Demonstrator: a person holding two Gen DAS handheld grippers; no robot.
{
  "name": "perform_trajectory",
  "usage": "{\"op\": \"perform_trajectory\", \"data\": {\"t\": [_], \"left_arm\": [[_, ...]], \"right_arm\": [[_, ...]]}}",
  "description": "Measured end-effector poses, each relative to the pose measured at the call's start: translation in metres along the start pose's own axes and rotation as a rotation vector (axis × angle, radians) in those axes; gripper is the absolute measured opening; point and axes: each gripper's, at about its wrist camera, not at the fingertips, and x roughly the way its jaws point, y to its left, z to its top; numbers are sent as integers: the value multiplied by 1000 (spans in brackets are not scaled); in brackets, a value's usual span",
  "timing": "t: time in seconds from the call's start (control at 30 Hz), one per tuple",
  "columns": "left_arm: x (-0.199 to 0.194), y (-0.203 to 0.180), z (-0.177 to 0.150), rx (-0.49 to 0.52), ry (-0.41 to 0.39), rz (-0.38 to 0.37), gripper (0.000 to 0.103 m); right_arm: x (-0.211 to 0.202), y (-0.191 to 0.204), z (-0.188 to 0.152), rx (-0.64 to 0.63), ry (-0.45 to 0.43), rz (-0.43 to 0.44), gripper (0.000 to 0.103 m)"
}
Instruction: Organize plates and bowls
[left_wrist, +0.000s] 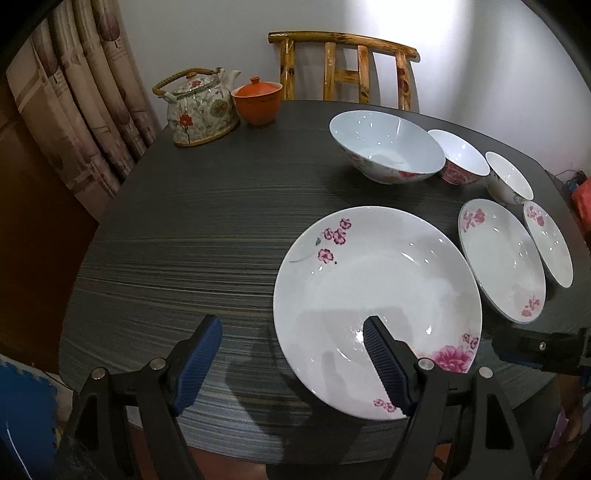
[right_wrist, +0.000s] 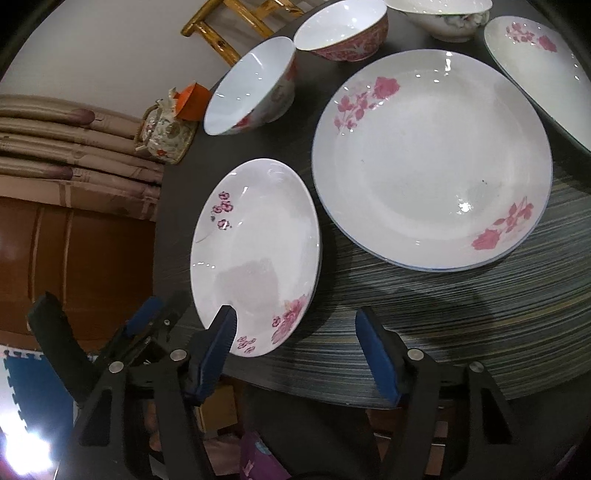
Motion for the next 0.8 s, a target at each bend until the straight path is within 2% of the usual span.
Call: {"op": "perform_trajectory", "data": {"t": [0.3, 0.53, 0.73, 0.8], "left_arm": [[23, 5, 6, -3, 42, -28, 81], [42, 8, 8, -4, 79, -69, 81], [53, 5, 7, 18, 99, -83, 80], [56, 4, 6, 25, 101, -92, 72]], "right_arm": [[19, -4, 8, 72, 38, -2, 65], [32, 0, 17, 65, 31, -47, 63], [44, 4, 25, 44, 38, -64, 43], [45, 3, 26, 43, 34, -71, 37]]}}
